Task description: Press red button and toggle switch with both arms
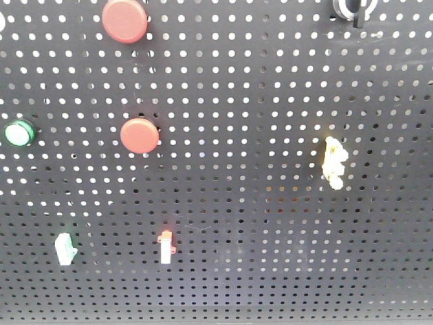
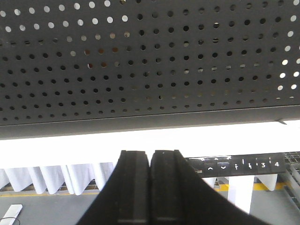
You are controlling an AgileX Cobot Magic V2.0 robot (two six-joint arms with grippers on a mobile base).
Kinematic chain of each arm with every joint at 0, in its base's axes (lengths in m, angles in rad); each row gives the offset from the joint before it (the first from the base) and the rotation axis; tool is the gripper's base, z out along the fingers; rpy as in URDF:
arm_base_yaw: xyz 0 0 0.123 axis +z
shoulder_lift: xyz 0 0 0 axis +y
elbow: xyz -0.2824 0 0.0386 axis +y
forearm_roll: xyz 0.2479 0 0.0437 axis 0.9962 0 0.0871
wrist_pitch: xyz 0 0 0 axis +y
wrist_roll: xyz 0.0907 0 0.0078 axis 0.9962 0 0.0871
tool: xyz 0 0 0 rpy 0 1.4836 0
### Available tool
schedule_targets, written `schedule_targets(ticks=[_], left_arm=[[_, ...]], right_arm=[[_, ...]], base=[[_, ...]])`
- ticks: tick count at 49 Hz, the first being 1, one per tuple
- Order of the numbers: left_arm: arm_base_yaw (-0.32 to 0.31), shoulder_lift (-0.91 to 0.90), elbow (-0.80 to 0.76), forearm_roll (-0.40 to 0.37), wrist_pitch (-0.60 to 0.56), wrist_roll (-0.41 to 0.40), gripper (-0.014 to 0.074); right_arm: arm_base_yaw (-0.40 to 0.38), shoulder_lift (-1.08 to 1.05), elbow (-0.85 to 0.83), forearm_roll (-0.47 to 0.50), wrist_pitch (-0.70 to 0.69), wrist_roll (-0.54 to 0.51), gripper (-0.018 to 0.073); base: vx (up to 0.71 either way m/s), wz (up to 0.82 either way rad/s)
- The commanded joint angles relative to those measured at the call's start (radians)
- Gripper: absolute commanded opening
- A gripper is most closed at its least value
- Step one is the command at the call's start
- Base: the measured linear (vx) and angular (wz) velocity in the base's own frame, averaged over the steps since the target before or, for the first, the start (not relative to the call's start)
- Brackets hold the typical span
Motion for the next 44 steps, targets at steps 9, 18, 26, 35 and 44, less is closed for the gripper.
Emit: schedule_targets(ticks=[9,18,26,35,44], left_arm=[[0.0,-0.016,0.033,0.001,-0.174,0.004,0.0002],[-0.002,-0.008,-0.064,-0.06,-0.458,-0.099,0.0002],[-0.002,0.137,-0.332,-0.054,-0.311,-0.062,0.0002],[-0.002,0.46,-0.661,-0.053,-0.186,-0.003,0.0002],[-0.002,0.719,-0.95,-0.054,-0.061,0.018,0.0002]], right_arm=[[-0.007,-0.017,0.011,-0.012,-0.186,-0.004,-0.0003],[-0.004,-0.004,-0.127,-0.008,-0.352,0.011,-0.0003],[-0.004,0.131,-0.423,-0.017,-0.302,-0.004,-0.0003],[-0.004,0.39,-0.778,-0.043,-0.15,-0.005,-0.0003],[-0.004,0.58,-0.996,-0.026,-0.032,-0.001,-0.0003]], base=[[0.0,0.0],[0.0,0.0],[0.0,0.0],[0.0,0.0],[0.0,0.0]])
